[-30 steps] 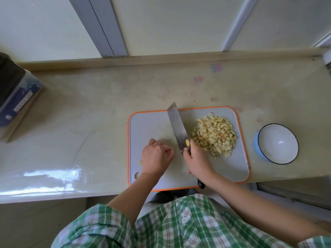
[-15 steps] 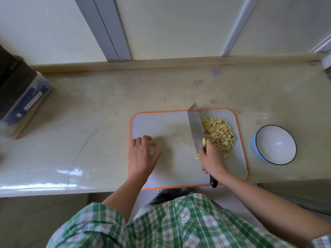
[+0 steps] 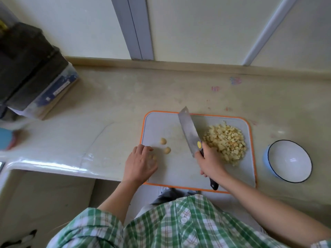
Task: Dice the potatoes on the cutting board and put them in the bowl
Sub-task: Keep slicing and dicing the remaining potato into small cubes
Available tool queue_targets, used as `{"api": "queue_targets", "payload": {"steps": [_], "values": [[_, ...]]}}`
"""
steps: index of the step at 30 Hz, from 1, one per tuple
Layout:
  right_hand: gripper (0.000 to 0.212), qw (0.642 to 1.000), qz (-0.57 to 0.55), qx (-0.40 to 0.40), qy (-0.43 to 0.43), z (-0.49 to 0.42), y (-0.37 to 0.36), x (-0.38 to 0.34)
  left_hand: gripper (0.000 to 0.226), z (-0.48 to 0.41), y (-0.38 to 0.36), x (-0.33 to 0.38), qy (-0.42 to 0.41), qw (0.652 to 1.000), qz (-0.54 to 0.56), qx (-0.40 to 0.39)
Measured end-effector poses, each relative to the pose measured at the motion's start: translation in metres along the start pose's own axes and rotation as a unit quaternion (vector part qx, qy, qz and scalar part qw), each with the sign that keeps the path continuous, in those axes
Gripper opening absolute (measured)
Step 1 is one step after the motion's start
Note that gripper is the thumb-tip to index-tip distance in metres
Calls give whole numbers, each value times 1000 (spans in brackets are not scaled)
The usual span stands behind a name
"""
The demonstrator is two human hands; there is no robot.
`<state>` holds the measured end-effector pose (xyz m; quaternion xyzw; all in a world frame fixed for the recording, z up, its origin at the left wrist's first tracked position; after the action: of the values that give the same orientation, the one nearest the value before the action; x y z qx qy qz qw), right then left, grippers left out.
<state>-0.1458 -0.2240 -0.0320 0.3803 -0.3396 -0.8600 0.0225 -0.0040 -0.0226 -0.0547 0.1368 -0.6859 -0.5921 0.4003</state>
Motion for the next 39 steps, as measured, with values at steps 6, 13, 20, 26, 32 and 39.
{"api": "queue_targets", "payload": {"steps": [6,13,20,26,32,39], "values": [[16,1000,14,8,-11,-5,-1,0,25,4,-3,-2,57,998,-28,-8],[16,999,9,-41,10,-1,-3,2,23,-4,-3,14,37,998,-46,-19],[12,999,-28,-36,-14,2,10,8,27,-9,-4,18,37,998,-47,0],[12,998,-41,-50,3,6,8,-1,12,-7,-11,13,99,994,53,3],[16,997,-45,-60,18,6,1,-3,7,-6,-5,28,169,955,245,10],[11,999,-45,-5,8,16,22,10,7,-27,-38,90,239,920,298,-86]]}}
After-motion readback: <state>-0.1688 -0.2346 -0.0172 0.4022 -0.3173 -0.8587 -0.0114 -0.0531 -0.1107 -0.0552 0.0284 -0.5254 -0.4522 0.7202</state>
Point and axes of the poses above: each hand's wrist, its own z-axis away from the middle knuckle, its own y-axis out of the back of the hand, x = y × z, the point moved 4 cm from there along -z, towards the middle knuckle
